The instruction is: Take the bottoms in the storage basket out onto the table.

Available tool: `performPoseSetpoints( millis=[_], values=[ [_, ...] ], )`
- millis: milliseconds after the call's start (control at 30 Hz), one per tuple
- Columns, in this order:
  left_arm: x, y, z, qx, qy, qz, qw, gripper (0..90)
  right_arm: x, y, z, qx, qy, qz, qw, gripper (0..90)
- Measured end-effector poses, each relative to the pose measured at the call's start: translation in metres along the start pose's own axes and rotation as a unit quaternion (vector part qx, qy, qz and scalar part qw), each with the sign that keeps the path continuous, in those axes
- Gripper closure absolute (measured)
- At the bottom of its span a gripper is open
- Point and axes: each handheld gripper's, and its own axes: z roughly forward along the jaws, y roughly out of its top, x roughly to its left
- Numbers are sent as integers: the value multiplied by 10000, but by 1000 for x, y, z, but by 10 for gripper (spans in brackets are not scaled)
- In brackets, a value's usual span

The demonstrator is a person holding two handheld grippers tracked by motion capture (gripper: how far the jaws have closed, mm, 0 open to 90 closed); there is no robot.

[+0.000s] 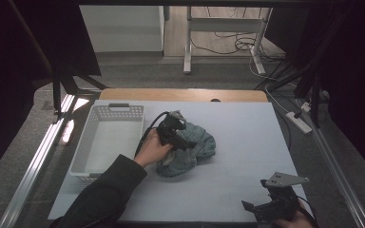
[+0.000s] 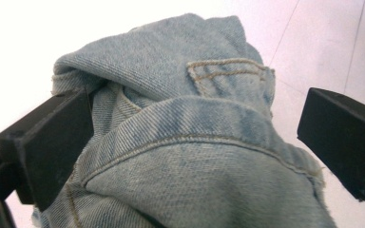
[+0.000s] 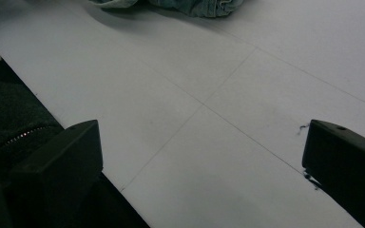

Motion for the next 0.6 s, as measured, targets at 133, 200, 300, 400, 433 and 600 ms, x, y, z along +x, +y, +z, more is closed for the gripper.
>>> performPoseSetpoints(
  millis=[133, 200, 300, 400, 433, 600],
  values=[
    [1, 0, -1, 9, -113, 54, 9999, 0, 0, 0, 0, -2, 1, -2, 10000, 2],
    [1, 0, -2, 48, -152, 91, 9998, 0, 0, 0, 0, -6, 1, -6, 10000, 2],
    [2, 0, -4, 22, -202, 98, 9997, 0, 0, 0, 0, -9, 5, -4, 10000, 2],
    [3, 1, -8, -51, -243, 92, 9996, 0, 0, 0, 0, -9, 7, -8, 10000, 2],
    [3, 1, -9, -65, -279, 98, 9995, 0, 0, 0, 0, -9, 7, -10, 10000, 2],
    [4, 2, -14, -137, -555, 95, 9983, 0, 0, 0, 0, -5, 8, -14, 10000, 2]
  ],
)
